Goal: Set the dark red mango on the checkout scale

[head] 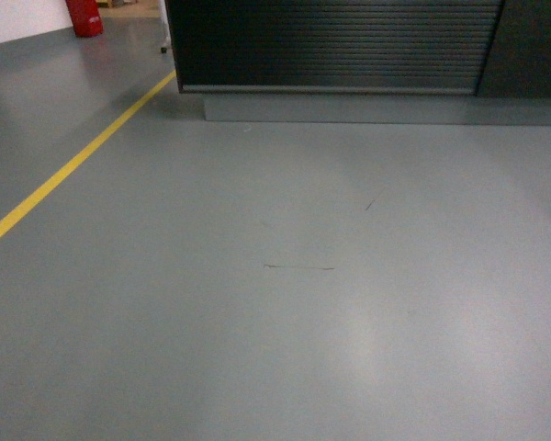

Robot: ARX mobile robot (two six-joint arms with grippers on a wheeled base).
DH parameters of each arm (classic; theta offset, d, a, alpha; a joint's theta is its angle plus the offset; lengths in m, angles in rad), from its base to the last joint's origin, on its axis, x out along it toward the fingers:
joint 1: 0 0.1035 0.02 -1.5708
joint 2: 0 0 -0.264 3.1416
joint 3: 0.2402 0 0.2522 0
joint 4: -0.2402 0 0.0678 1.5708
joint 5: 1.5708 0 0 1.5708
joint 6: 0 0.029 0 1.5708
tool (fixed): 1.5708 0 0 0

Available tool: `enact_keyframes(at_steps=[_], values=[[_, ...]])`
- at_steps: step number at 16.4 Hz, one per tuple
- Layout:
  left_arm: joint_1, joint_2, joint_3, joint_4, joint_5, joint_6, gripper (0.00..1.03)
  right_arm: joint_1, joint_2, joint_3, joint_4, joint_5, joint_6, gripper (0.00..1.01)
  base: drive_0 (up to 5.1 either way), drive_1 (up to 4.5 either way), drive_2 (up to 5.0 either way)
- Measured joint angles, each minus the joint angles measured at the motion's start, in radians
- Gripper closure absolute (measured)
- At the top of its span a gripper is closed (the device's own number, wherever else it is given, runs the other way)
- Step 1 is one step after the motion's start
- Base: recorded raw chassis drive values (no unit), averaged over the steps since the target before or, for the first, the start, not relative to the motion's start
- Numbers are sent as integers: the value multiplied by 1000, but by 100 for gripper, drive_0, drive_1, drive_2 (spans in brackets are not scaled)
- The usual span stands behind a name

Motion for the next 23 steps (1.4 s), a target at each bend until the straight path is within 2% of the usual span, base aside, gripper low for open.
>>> enact_keyframes(at_steps=[5, 23], values=[[0, 0, 0, 0, 0, 0, 5, 0, 0, 0, 0, 0, 0, 3, 0, 0, 0], [0, 0, 0, -3, -1, 0, 5, 0, 0, 0, 0, 0, 0, 3, 0, 426, -427]])
